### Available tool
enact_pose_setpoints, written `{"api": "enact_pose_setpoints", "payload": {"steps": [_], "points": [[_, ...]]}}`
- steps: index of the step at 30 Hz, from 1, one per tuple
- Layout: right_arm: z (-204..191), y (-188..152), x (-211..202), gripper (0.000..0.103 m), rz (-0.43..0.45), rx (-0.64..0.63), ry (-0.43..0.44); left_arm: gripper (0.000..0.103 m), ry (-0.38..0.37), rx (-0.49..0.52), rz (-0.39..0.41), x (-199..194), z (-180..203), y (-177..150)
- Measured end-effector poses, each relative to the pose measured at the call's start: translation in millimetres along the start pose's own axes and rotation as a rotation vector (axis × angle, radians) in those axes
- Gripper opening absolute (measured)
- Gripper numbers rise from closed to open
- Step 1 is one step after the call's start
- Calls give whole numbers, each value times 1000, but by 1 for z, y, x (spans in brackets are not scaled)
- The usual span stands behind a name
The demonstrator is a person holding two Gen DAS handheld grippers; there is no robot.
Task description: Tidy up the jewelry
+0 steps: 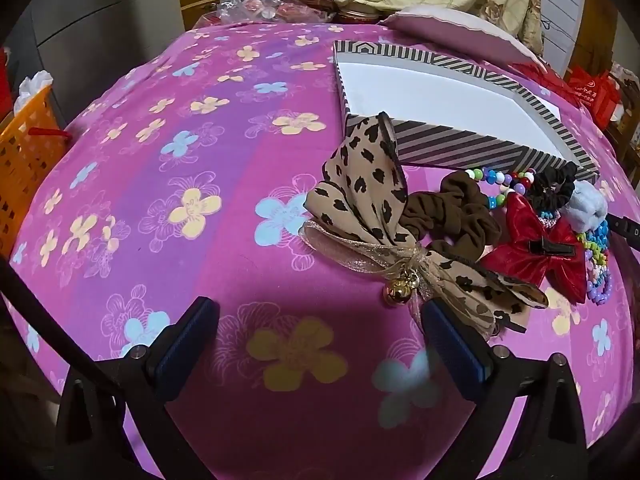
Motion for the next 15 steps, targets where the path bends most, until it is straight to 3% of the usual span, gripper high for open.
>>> {"api": "enact_pose_setpoints", "payload": {"steps": [15], "points": [[0,1,0,103,-14,-1,3,80,-2,0,-1,0,0,1]]}}
Point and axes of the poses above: each gripper's, at about its wrist camera, not at the fingertips, and x roughly the way its jaws point, z to its right, y to its top, the point moved 3 cm from there along x, roughly the way its jaws point, and after that the axes turned 4 degrees about z, right-handed, at the moved point
